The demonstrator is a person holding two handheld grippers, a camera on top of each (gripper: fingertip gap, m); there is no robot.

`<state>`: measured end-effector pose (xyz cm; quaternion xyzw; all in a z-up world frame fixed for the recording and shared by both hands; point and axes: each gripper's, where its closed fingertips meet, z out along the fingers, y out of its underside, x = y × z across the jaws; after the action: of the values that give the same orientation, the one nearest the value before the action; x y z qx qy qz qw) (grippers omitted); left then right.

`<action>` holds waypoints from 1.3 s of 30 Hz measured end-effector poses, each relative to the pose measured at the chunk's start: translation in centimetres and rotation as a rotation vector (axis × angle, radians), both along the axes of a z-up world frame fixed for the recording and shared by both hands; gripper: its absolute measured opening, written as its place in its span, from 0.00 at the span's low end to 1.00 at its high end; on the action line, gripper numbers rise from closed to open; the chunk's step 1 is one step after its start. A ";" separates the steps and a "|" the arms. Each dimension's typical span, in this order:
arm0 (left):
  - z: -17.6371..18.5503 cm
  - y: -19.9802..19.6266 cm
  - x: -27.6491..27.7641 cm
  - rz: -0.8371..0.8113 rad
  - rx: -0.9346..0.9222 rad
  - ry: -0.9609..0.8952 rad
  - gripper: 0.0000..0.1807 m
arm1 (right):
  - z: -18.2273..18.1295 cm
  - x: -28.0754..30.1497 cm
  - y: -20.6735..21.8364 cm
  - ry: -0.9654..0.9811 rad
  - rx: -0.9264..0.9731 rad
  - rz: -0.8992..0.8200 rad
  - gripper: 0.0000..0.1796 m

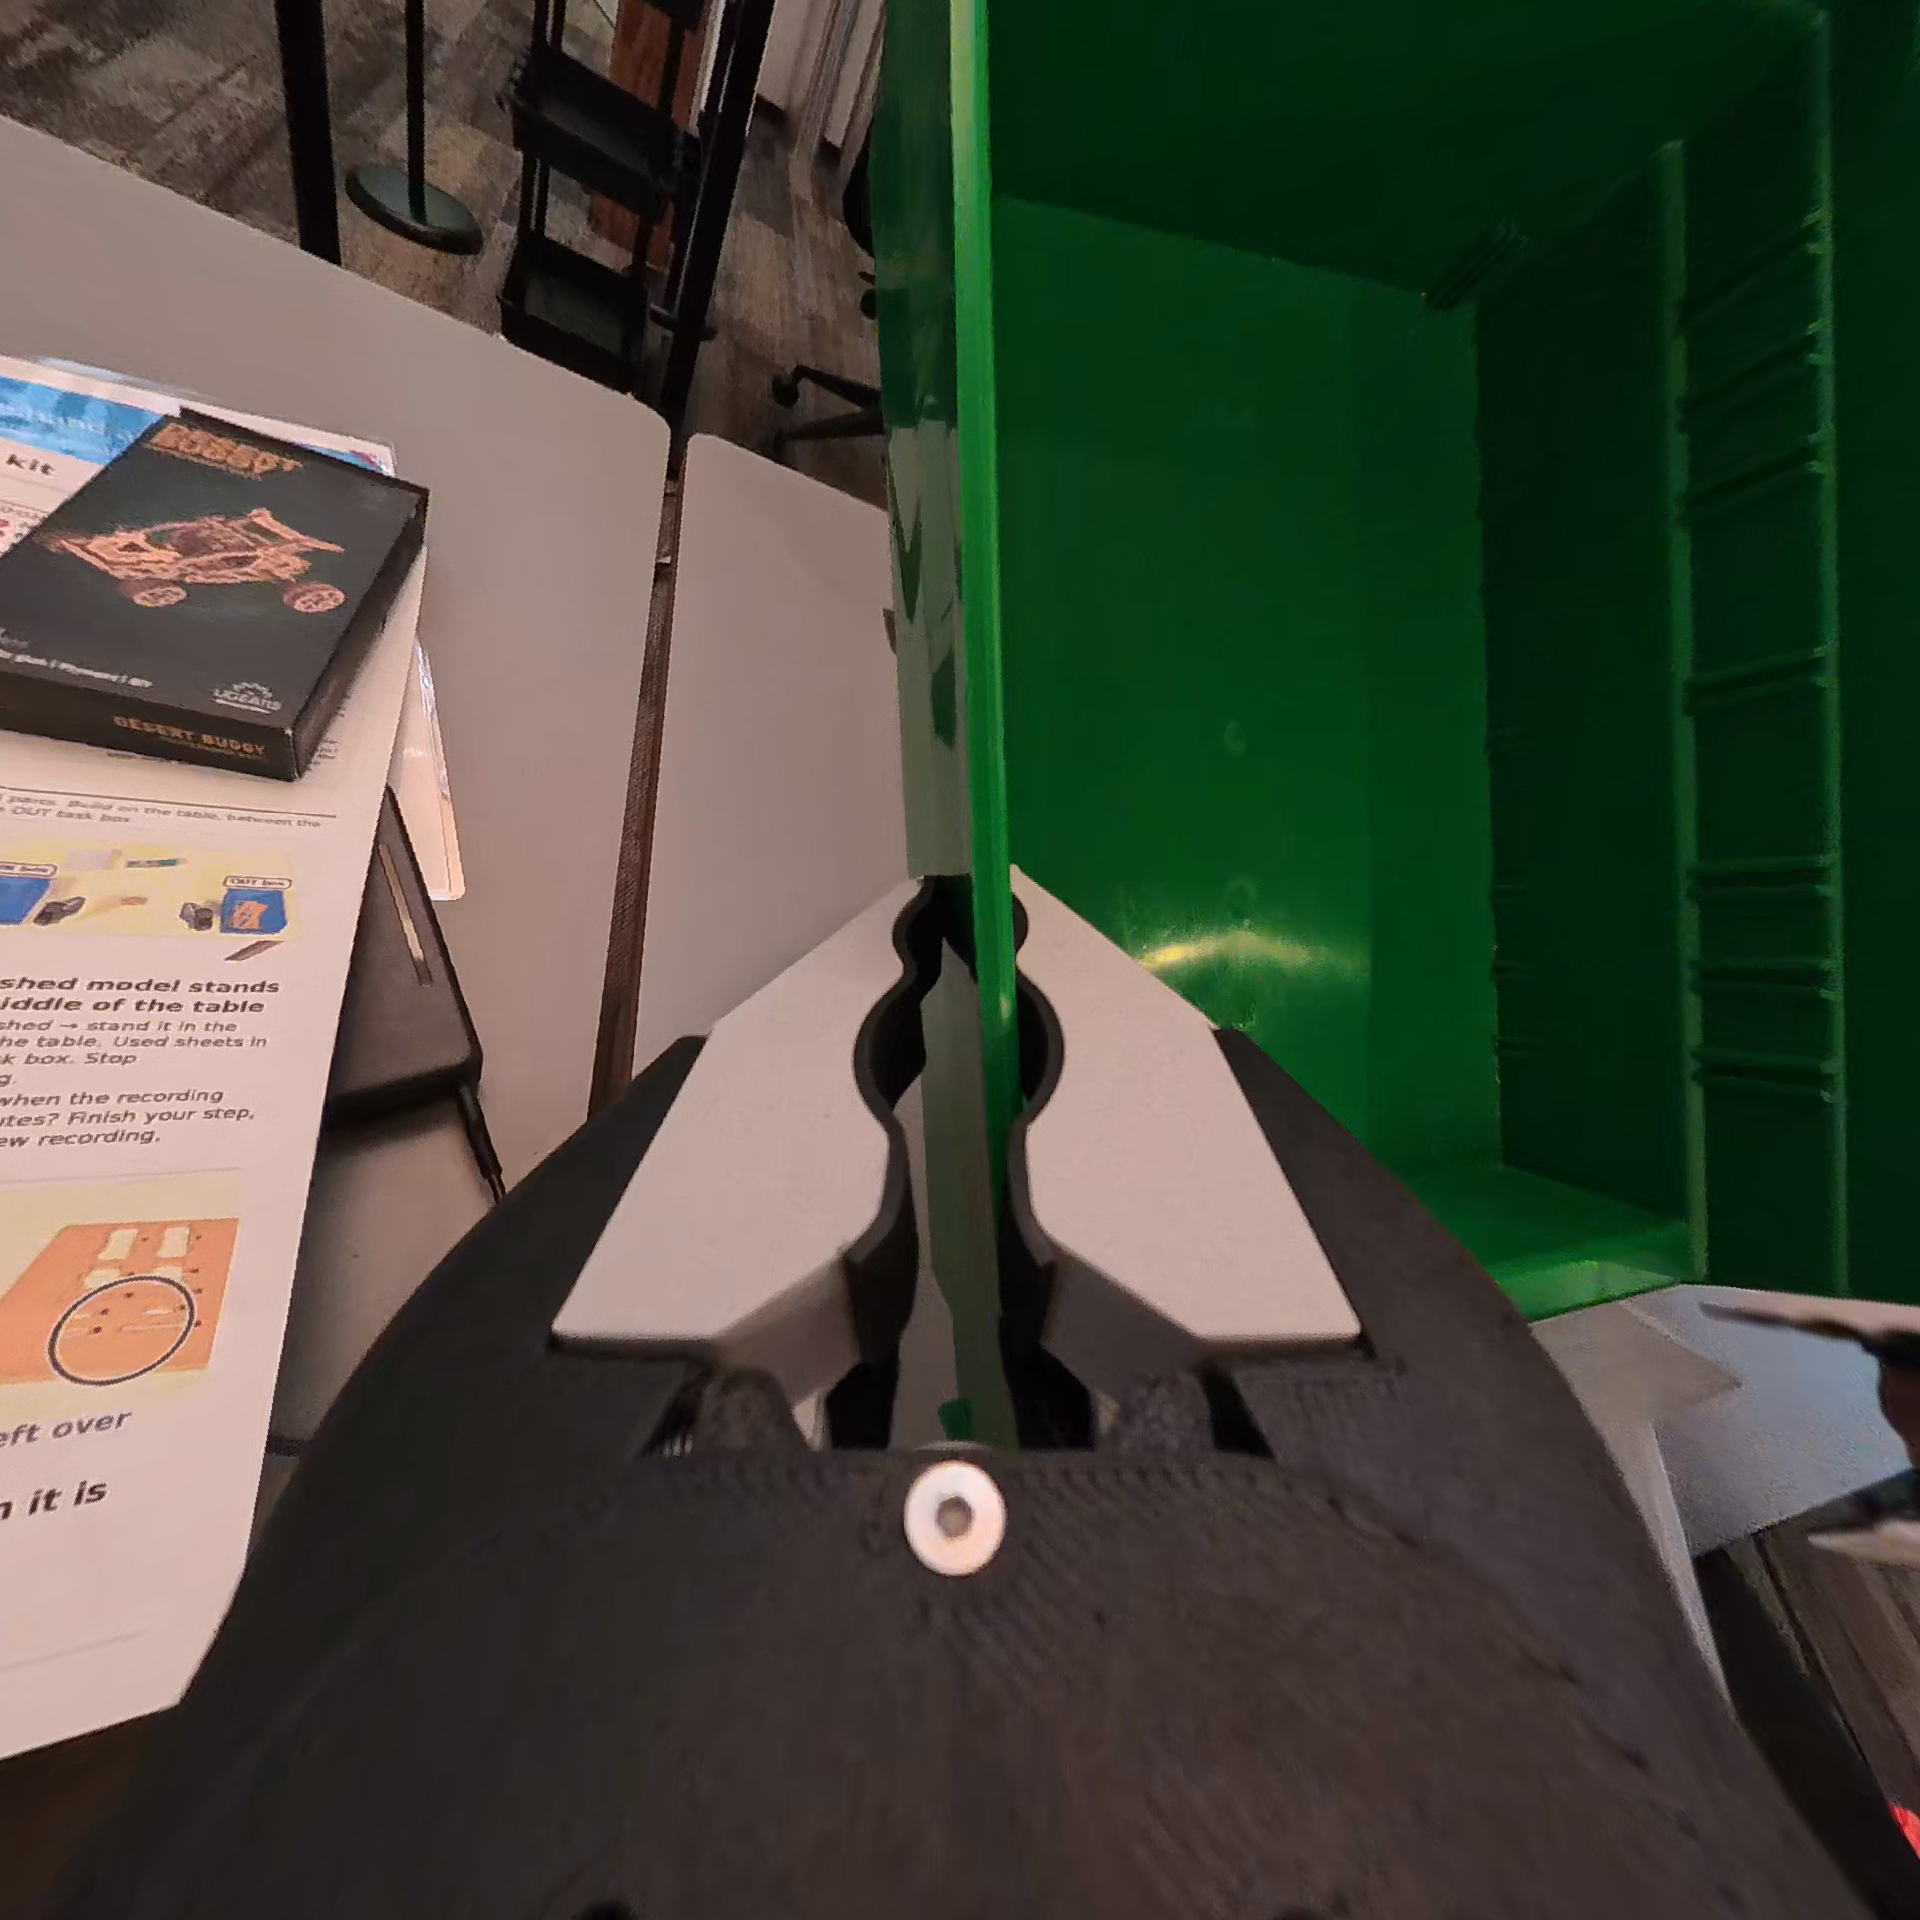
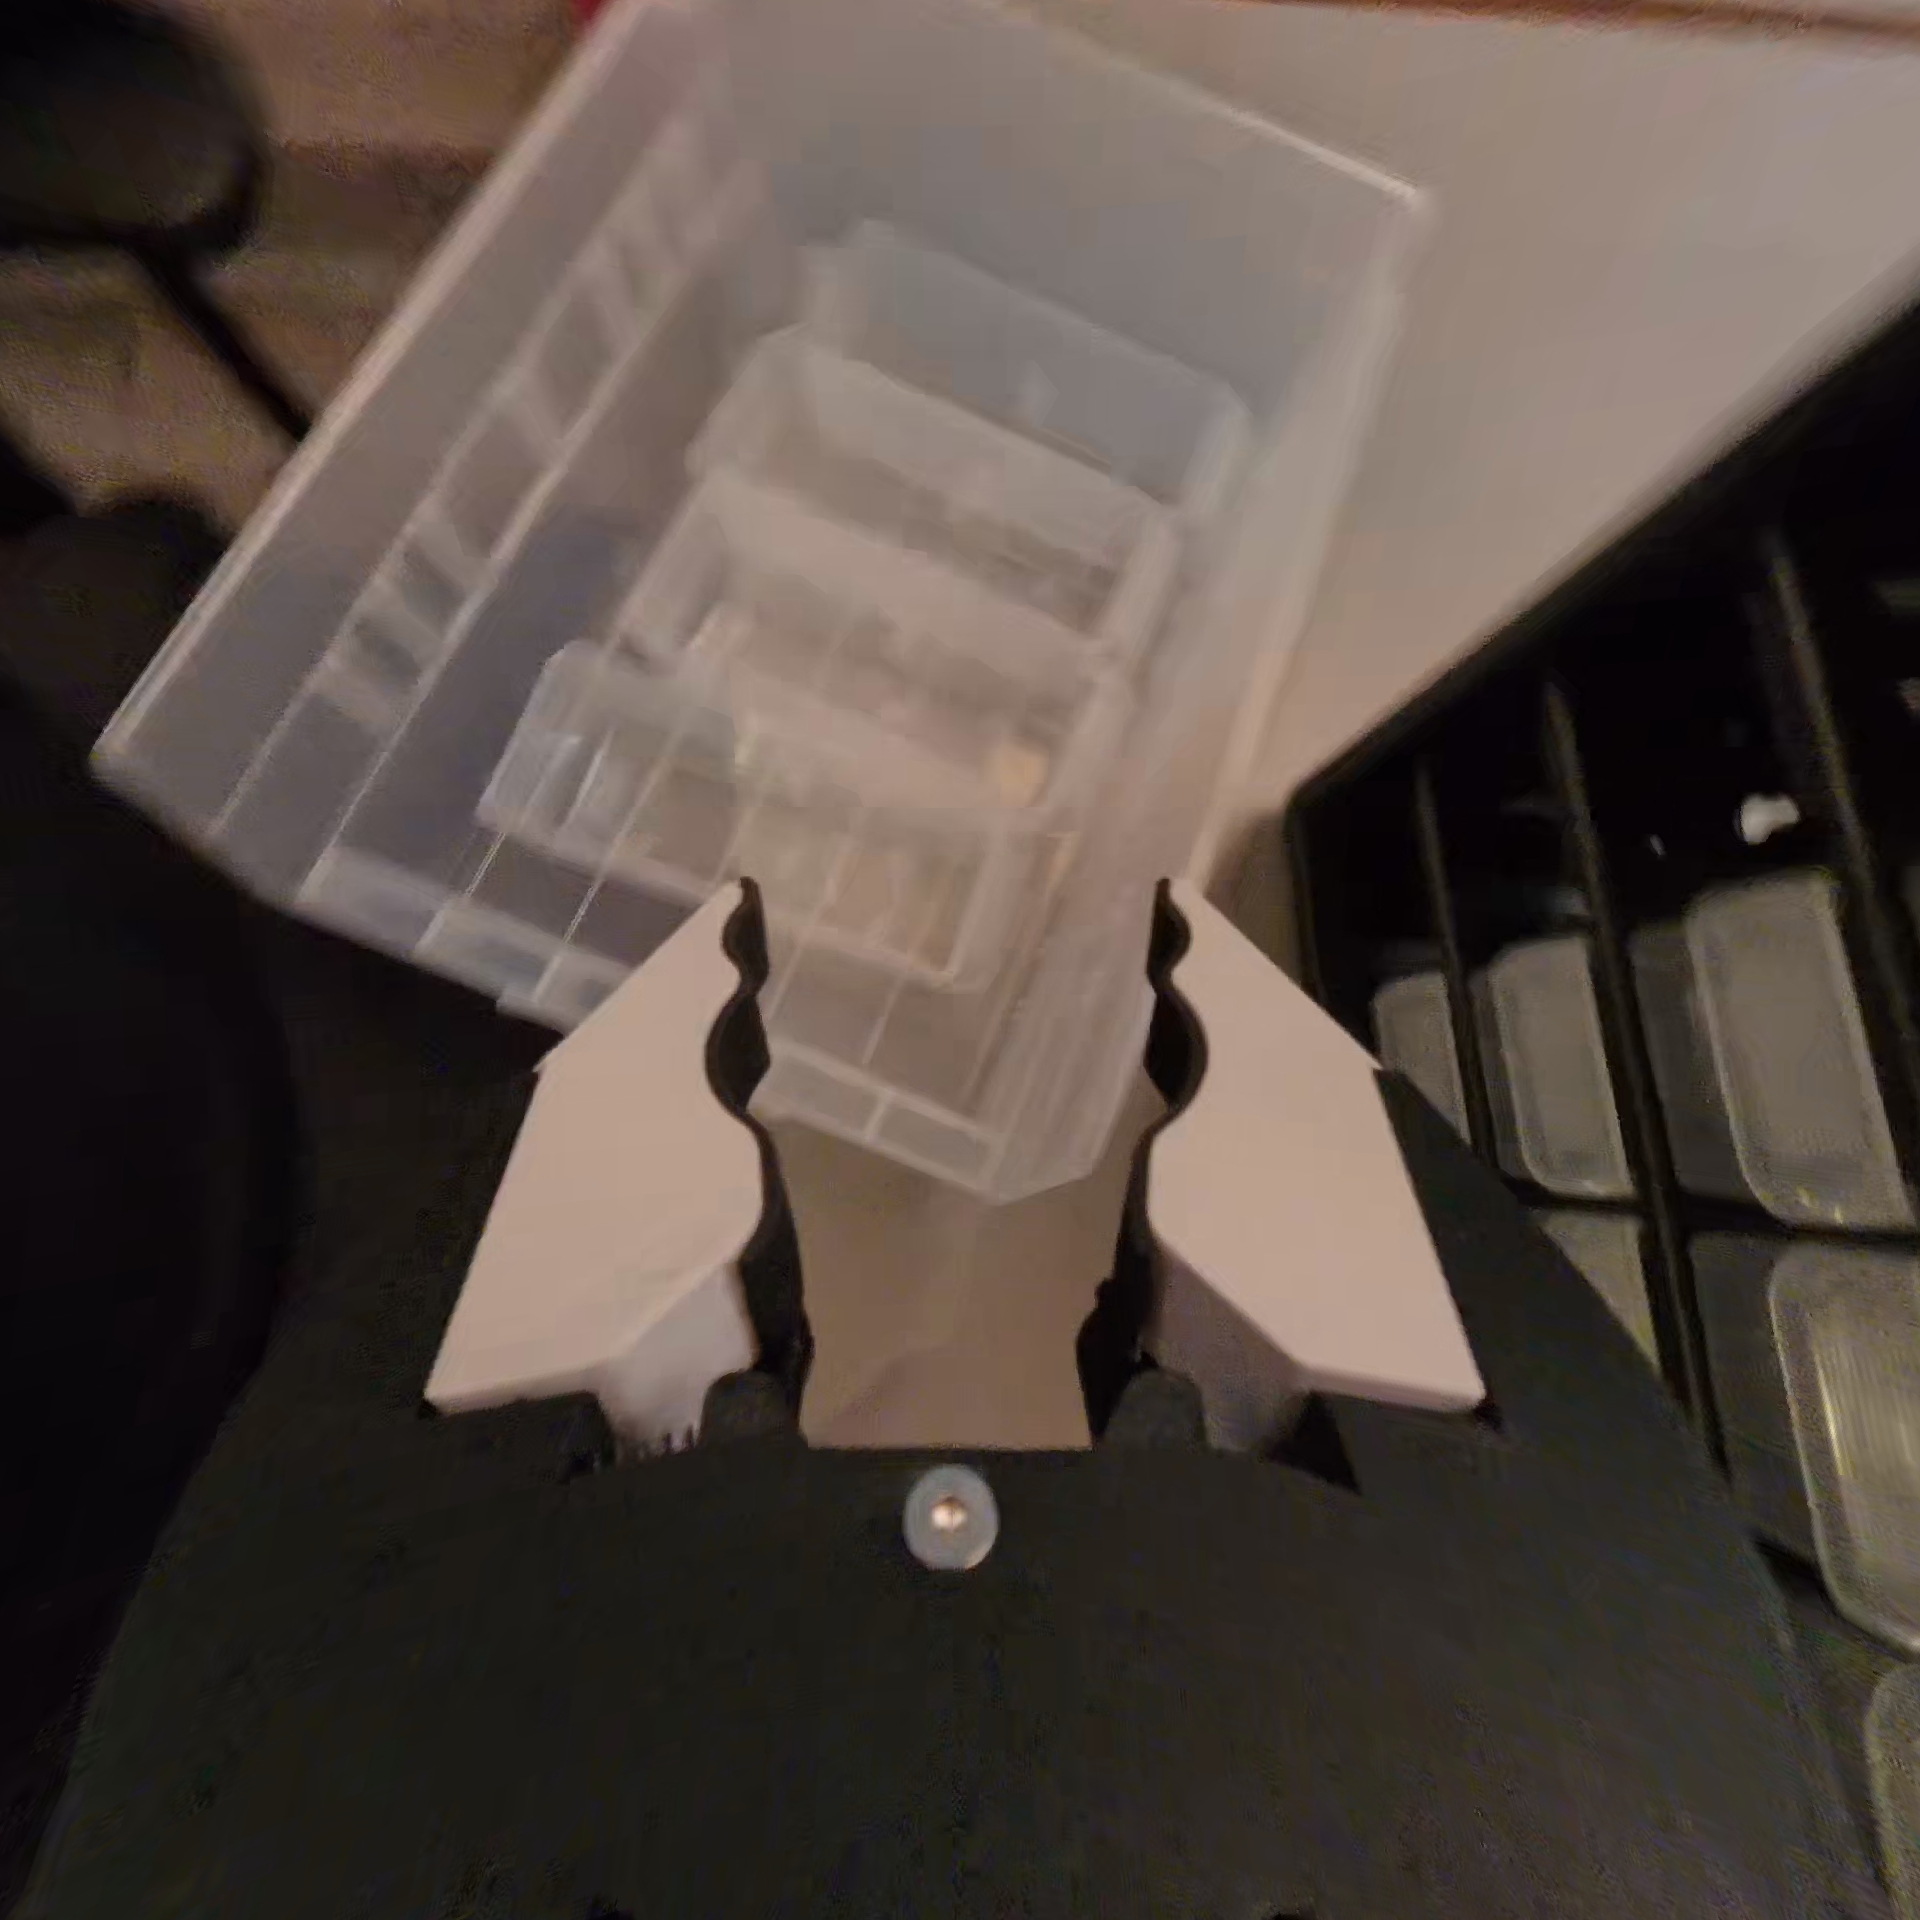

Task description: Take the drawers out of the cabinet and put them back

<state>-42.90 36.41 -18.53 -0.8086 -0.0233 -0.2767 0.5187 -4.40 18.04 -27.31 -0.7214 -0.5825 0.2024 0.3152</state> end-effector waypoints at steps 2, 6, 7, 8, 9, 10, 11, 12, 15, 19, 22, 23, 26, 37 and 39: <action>0.4 -0.1 0.0 -0.001 0.010 -0.012 0.03 | -0.5 0.3 -3.6 -0.078 0.079 0.197 0.35; 0.9 -0.3 0.1 0.000 0.017 -0.007 0.03 | -4.3 0.2 -8.7 -0.233 0.199 0.478 0.26; 0.9 -0.3 0.2 -0.001 0.016 -0.003 0.03 | -5.6 0.3 -8.8 -0.294 0.225 0.503 0.24; 0.9 -0.3 0.3 -0.002 0.015 -0.001 0.03 | -6.8 0.5 -8.7 -0.354 0.244 0.519 0.23; 0.9 -0.3 0.4 -0.004 0.013 0.001 0.03 | -7.8 0.5 -8.6 -0.388 0.246 0.537 0.19; 0.9 -0.4 0.5 -0.006 0.013 0.002 0.03 | -8.5 0.2 -8.7 -0.390 0.237 0.547 0.17; 0.9 -0.4 0.6 -0.007 0.013 0.001 0.03 | -8.8 -0.4 -8.8 -0.377 0.213 0.550 0.17; 1.0 -0.4 0.7 -0.008 0.015 0.001 0.03 | -8.8 -1.1 -8.9 -0.356 0.182 0.543 0.17; 2.1 -0.7 0.8 -0.003 0.036 -0.004 0.03 | -8.8 -3.0 -8.2 -0.356 0.147 0.500 0.17; 4.9 -1.5 0.9 -0.003 0.094 0.015 0.03 | -8.8 -6.5 -6.4 -0.339 0.111 0.418 0.16; 6.8 -2.4 0.5 0.004 0.135 0.027 0.03 | -8.8 -9.9 -4.5 -0.302 0.079 0.328 0.16; 7.4 -2.7 0.3 0.011 0.150 0.029 0.03 | -8.8 -11.0 -3.8 -0.288 0.067 0.297 0.16; 8.4 -3.5 -0.6 0.029 0.183 0.013 0.03 | -8.7 -14.4 -1.3 -0.226 -0.003 0.178 0.14; 12.0 -5.7 -2.9 0.079 0.283 -0.009 0.03 | -8.0 -27.0 5.2 -0.101 -0.076 -0.016 0.23; 12.5 -6.0 -2.8 0.075 0.295 -0.006 0.03 | -6.4 -27.7 4.4 -0.016 -0.084 0.028 0.25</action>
<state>-45.67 30.45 -6.01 -0.7214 -0.0139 -0.2599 0.6418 -32.11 22.42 -33.72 -0.7273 -0.5860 0.2253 0.2775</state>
